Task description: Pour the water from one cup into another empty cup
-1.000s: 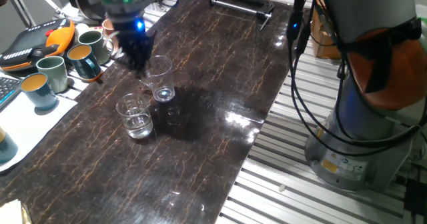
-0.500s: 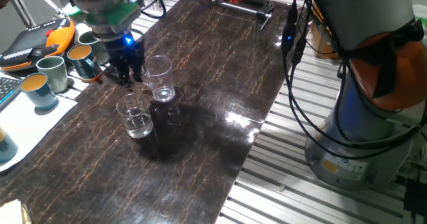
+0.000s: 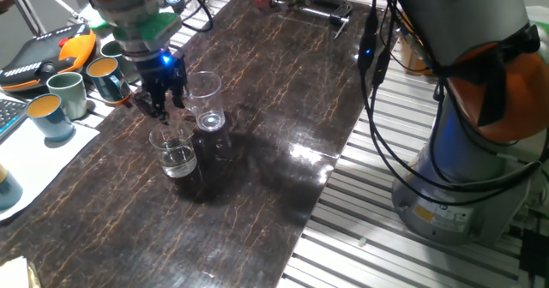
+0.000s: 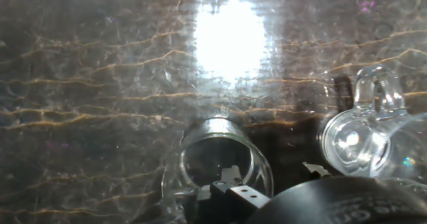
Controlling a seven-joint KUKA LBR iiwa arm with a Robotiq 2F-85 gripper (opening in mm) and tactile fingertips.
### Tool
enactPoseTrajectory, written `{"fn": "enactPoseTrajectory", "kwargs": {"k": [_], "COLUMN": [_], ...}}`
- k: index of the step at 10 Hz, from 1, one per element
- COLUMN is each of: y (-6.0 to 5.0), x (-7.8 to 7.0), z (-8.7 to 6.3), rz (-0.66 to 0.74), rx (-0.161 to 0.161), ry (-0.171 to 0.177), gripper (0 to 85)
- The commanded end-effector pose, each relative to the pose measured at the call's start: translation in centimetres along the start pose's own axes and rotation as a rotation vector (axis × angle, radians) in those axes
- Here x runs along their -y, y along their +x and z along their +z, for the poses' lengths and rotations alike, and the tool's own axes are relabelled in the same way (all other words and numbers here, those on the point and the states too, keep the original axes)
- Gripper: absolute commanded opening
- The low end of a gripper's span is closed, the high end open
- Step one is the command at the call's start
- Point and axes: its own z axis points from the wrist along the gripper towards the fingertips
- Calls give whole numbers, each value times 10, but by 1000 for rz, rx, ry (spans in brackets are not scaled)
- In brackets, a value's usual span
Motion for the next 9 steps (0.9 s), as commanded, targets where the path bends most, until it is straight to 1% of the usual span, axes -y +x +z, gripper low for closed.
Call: {"fn": "enactPoseTrajectory", "kwargs": {"k": [1, 2, 5, 6, 8, 9], "y": [0, -1, -1, 0, 1, 2], "x": [0, 0, 1, 3, 4, 5], "z": [3, 7, 20, 24, 28, 30], "rz": [-5, -12, -24, -30, -37, -40], "rx": [2, 2, 19, 22, 21, 21], "ry": [0, -3, -4, -10, -22, -22], "gripper": [500, 497, 487, 483, 453, 437]}}
